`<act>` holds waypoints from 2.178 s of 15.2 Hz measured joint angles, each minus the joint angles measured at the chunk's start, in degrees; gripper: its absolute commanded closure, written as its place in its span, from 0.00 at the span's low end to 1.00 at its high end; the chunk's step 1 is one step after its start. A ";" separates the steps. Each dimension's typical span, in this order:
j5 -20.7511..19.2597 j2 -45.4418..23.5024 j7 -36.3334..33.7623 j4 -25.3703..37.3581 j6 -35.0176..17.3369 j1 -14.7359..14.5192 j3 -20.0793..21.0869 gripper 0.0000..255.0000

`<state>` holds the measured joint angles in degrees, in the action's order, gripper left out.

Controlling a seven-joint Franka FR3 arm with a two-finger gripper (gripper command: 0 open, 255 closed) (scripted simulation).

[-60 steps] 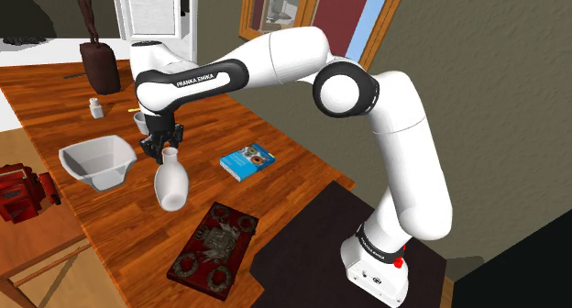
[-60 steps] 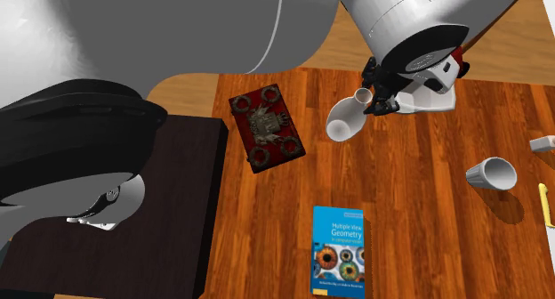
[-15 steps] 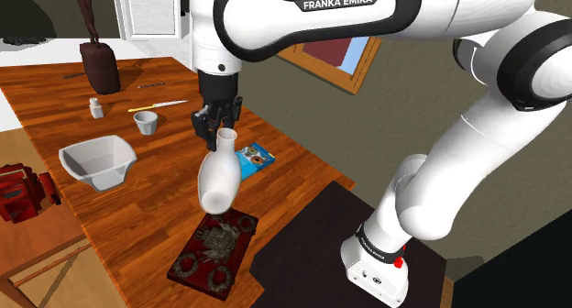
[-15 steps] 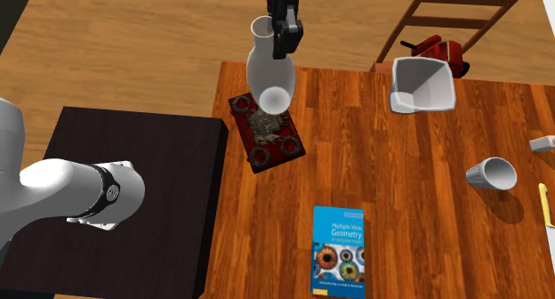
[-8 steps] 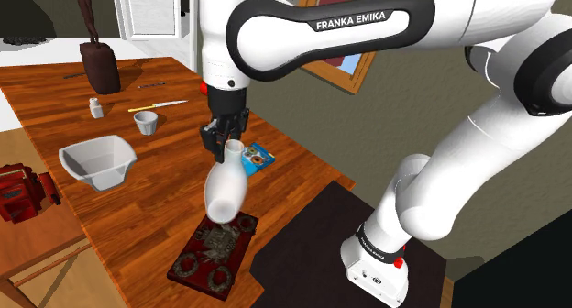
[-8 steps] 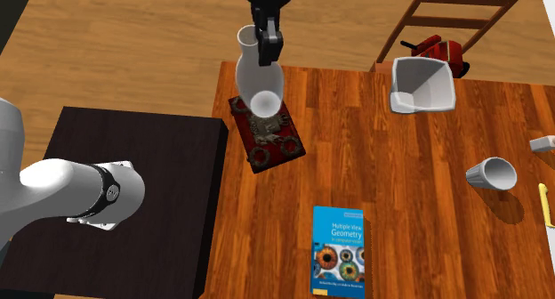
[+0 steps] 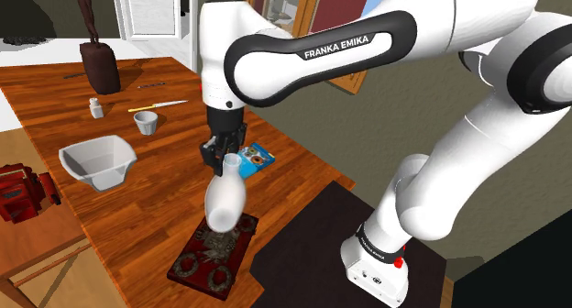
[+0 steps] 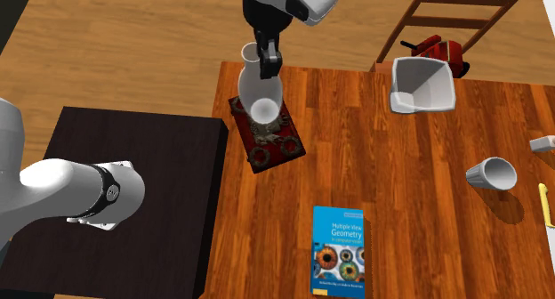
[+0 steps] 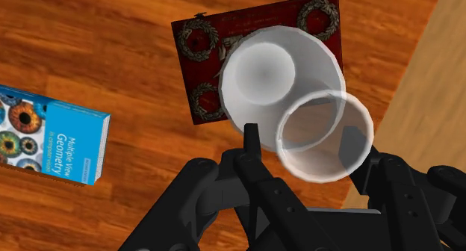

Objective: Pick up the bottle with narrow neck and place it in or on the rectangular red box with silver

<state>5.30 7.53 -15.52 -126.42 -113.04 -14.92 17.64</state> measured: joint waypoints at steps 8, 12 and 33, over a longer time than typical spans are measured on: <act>-0.59 -2.86 -0.36 -3.54 -6.30 -0.07 0.35 1.00; -1.05 -4.73 -0.71 -5.21 -9.79 -0.13 0.54 1.00; -2.02 -7.86 -1.26 -6.71 -14.38 -0.15 0.64 0.00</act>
<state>3.29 -0.33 -16.77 -133.13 -127.42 -15.07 18.28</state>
